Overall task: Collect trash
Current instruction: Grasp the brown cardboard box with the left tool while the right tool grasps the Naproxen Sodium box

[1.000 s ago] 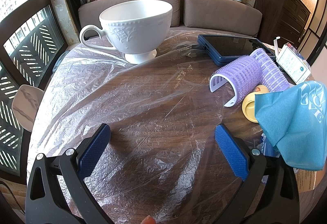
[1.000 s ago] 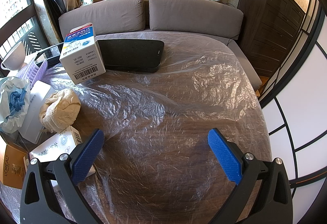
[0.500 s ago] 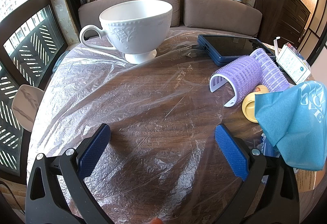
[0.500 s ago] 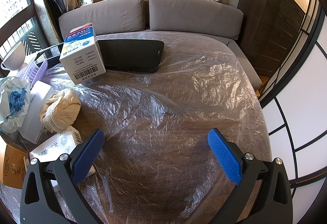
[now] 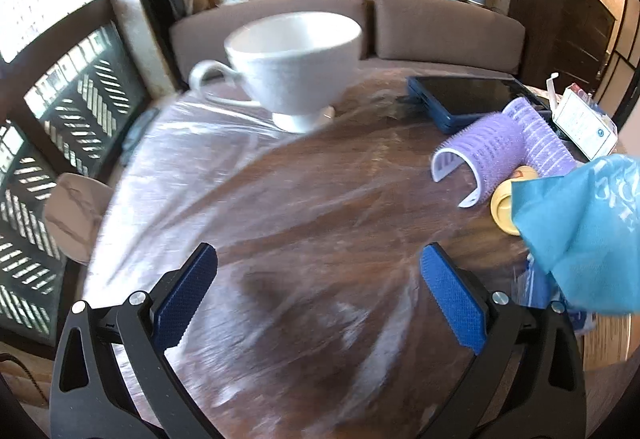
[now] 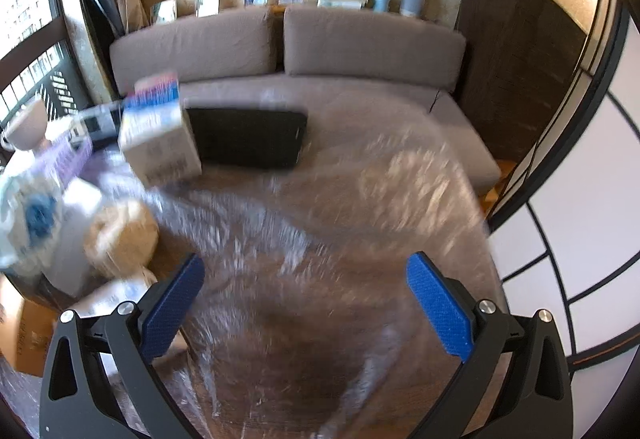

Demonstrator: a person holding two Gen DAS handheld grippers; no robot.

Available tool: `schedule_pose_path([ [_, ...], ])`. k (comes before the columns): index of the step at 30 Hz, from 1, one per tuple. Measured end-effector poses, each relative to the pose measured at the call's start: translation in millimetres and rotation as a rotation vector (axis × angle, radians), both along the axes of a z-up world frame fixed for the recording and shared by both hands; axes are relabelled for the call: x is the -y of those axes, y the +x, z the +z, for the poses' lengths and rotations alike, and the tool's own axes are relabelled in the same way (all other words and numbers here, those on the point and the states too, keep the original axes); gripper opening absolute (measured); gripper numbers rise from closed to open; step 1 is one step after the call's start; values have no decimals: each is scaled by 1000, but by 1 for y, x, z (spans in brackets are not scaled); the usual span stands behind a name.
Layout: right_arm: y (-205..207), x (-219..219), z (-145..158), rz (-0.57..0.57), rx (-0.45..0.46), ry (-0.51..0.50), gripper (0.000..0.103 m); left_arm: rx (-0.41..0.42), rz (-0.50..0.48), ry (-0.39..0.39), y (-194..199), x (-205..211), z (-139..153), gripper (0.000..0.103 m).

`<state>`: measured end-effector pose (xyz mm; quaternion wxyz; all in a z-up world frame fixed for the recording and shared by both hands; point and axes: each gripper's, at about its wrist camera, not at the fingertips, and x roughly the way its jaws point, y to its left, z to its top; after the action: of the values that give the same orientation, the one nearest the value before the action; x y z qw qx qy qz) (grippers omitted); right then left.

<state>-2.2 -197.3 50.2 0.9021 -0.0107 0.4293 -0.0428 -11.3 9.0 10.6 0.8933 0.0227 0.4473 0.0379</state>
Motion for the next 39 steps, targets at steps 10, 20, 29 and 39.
schedule_pose_path([
  [10, 29, -34, 57, 182, 129, 26, 99, 72, -66, -151, -57, 23, 50, 102],
  [20, 65, -78, 30, 284, 86, 1, 99, 48, -273, -236, -83, 114, 53, 102],
  [29, 89, -79, 6, 286, 61, 34, 99, -2, -322, -191, -80, 162, 25, 102],
  [39, 100, -89, -11, 304, 43, -27, 89, -23, -337, -207, -74, 173, 17, 102],
])
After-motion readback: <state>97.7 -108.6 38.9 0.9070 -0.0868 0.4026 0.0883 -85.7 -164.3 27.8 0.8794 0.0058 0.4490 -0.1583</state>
